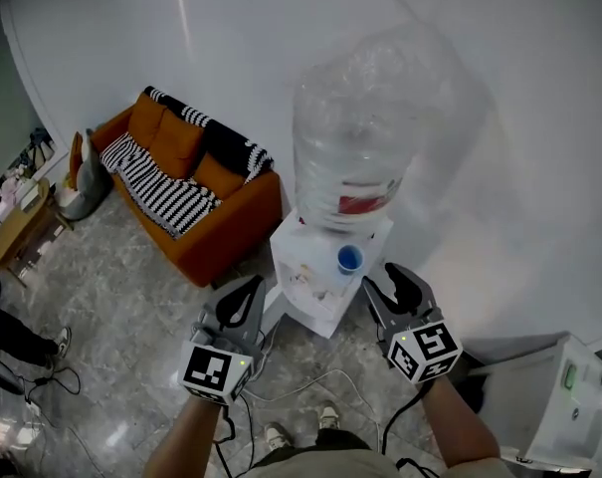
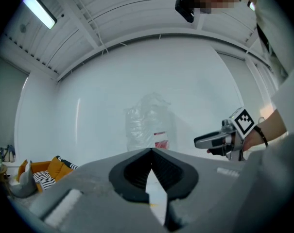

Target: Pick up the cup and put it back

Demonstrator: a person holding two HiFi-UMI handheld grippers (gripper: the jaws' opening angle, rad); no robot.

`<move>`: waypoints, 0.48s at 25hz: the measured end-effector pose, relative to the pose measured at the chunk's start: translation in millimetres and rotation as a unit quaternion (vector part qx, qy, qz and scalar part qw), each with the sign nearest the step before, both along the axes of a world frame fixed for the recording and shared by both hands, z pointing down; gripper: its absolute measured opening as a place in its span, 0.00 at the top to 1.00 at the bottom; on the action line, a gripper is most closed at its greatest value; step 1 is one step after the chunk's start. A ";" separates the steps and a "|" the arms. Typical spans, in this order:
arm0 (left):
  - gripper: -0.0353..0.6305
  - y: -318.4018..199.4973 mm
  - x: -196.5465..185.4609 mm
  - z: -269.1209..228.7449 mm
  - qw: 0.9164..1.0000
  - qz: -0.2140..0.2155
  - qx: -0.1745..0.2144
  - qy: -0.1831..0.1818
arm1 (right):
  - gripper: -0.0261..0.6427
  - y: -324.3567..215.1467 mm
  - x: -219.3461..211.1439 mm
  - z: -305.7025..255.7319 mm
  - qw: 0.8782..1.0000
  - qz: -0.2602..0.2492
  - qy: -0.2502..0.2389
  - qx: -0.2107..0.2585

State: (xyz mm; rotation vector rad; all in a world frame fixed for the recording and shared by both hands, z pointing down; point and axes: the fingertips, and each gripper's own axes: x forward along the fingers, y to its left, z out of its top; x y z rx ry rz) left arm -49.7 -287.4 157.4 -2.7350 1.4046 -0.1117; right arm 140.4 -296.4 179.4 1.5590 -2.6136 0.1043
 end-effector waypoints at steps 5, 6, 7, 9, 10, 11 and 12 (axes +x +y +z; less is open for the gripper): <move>0.94 20.3 -14.6 -24.5 1.000 -0.006 0.017 0.006 | 0.73 38.3 -15.2 -54.0 0.999 -0.017 -0.015 0.031; 0.94 24.8 -17.3 -28.3 1.000 -0.006 0.019 0.009 | 0.74 45.5 -17.9 -61.5 0.999 -0.019 -0.017 0.035; 0.94 29.3 -20.3 -31.4 1.000 -0.007 0.019 0.012 | 0.74 52.7 -20.9 -68.0 0.999 -0.022 -0.017 0.039; 0.94 39.2 -25.6 -37.1 1.000 -0.008 0.019 0.010 | 0.74 68.2 -26.9 -78.2 0.999 -0.026 -0.008 0.047; 0.94 45.0 -26.6 -41.8 1.000 -0.007 0.025 0.006 | 0.75 76.5 -29.2 -82.5 0.998 -0.027 -0.004 0.051; 0.94 51.4 -26.5 -47.7 0.999 -0.007 0.032 0.003 | 0.75 84.9 -31.1 -86.8 0.998 -0.028 -0.003 0.054; 0.94 57.8 -25.9 -53.7 0.999 -0.005 0.038 0.001 | 0.77 92.8 -32.4 -91.4 0.998 -0.029 -0.005 0.057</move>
